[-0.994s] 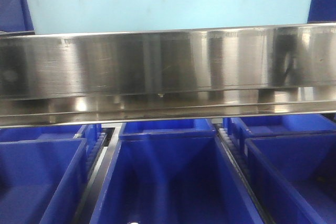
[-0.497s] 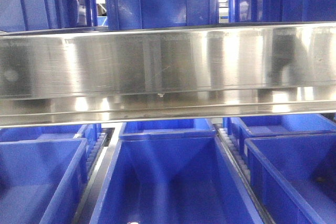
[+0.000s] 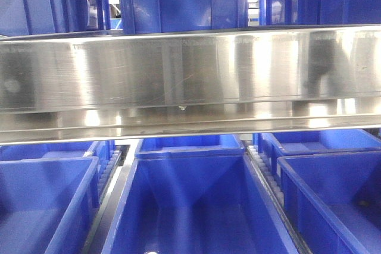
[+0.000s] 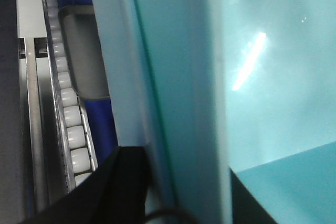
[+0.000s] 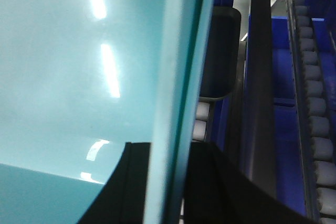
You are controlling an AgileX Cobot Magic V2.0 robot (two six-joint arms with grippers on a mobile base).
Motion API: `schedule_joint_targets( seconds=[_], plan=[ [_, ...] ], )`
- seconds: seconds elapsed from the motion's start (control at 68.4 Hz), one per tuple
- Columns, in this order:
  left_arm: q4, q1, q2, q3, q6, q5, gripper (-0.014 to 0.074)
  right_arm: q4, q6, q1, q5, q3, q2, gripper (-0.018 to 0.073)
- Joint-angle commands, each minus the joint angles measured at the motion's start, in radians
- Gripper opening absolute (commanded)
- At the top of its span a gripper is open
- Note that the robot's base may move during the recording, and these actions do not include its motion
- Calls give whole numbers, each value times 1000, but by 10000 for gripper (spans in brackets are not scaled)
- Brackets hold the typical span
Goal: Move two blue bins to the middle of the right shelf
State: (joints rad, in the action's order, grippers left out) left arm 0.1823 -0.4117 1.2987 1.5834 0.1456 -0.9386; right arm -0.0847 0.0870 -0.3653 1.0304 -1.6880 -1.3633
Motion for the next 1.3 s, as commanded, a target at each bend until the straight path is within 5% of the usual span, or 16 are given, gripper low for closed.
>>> schedule_joint_targets(
  seconds=[0.0, 1.286],
  plan=[
    [31, -4, -25, 26, -29, 74, -111, 27, -15, 5, -52, -14, 13, -154],
    [31, -4, -25, 26, -29, 74, -111, 27, -15, 5, -59, -14, 13, -154]
  ],
)
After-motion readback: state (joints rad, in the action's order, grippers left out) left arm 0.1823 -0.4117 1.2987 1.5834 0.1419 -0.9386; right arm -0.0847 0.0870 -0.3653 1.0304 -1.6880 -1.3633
